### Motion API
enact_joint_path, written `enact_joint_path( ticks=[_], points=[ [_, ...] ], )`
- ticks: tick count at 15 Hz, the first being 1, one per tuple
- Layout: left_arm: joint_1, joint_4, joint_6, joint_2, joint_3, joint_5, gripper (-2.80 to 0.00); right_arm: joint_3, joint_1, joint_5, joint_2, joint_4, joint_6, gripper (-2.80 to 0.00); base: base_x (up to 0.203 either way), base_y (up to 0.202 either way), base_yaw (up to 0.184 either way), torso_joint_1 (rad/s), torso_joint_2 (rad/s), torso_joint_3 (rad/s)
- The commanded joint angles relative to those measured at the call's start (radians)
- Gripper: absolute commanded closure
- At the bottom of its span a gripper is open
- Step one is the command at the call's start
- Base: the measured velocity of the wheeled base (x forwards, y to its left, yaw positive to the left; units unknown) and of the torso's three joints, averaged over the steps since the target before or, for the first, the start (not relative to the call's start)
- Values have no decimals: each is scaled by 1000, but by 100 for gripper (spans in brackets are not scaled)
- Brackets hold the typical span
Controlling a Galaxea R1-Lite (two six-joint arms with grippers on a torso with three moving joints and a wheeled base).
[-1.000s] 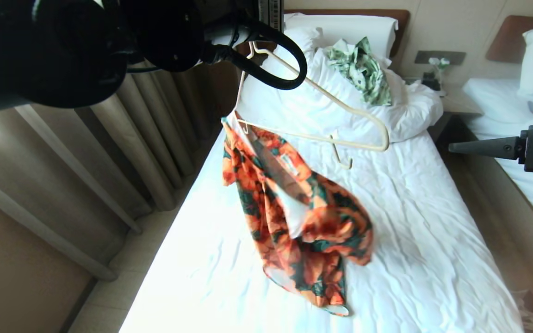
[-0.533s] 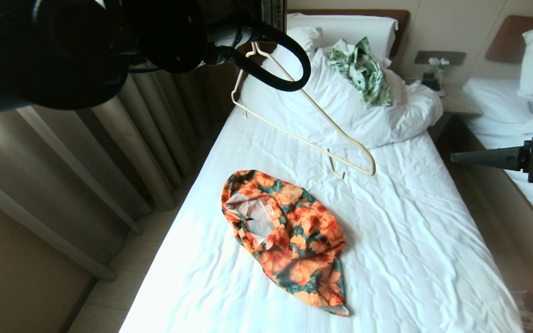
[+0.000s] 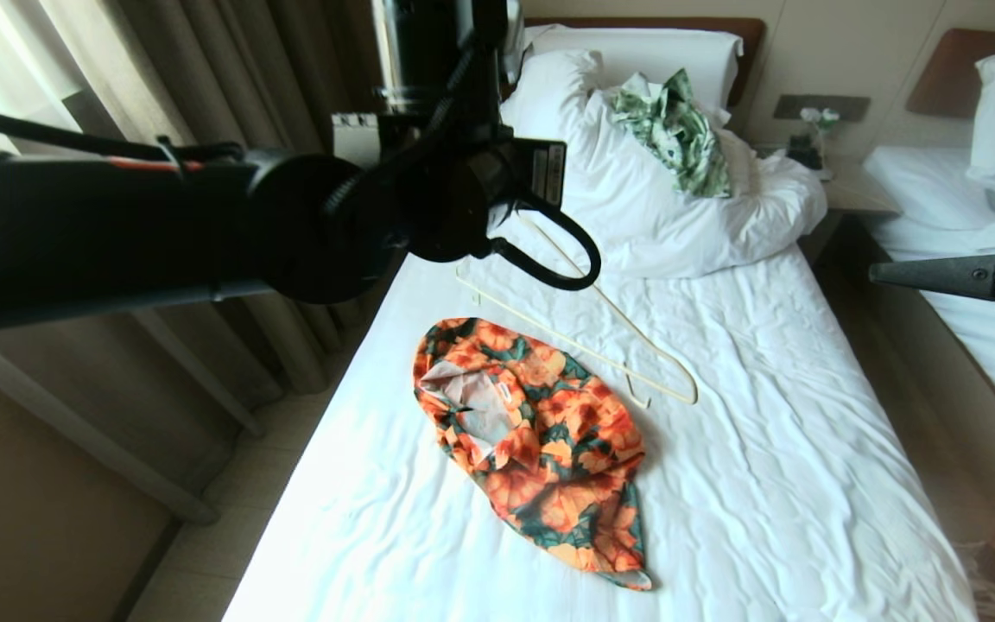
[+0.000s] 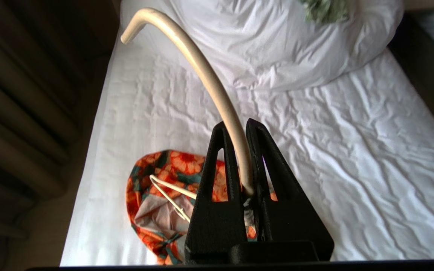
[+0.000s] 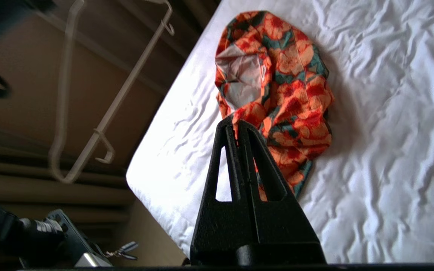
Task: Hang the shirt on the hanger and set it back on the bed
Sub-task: Place the hanger on the bed
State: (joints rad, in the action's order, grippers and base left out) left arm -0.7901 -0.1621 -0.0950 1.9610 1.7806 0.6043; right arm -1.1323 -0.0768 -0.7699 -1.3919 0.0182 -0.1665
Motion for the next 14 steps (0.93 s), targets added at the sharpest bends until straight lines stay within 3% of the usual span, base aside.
enact_joint_path(
  ticks=[1, 3, 5, 7, 11, 14],
  points=[
    [31, -1, 4, 92, -13, 4, 0, 3, -3, -7, 33, -67, -118, 0, 0, 0, 0, 0, 0, 0],
    [100, 27, 5, 162, -17, 7, 0, 19, -3, -10, 37, -173, -198, 0, 0, 0, 0, 0, 0, 0],
    [150, 169, 4, 203, -13, 11, 0, 12, 0, -16, 20, -234, -222, 0, 0, 0, 0, 0, 0, 0],
    [162, 220, 2, 259, -8, 11, 0, 5, 0, -19, 19, -274, -230, 0, 0, 0, 0, 0, 0, 0],
    [176, 226, -5, 477, 104, 10, 0, 11, -11, -12, 33, -282, -234, 0, 0, 0, 0, 0, 0, 0],
    [179, 150, -67, 605, 134, 12, 0, 11, -26, -17, 47, -282, -234, 0, 0, 0, 0, 0, 0, 0]
  ],
)
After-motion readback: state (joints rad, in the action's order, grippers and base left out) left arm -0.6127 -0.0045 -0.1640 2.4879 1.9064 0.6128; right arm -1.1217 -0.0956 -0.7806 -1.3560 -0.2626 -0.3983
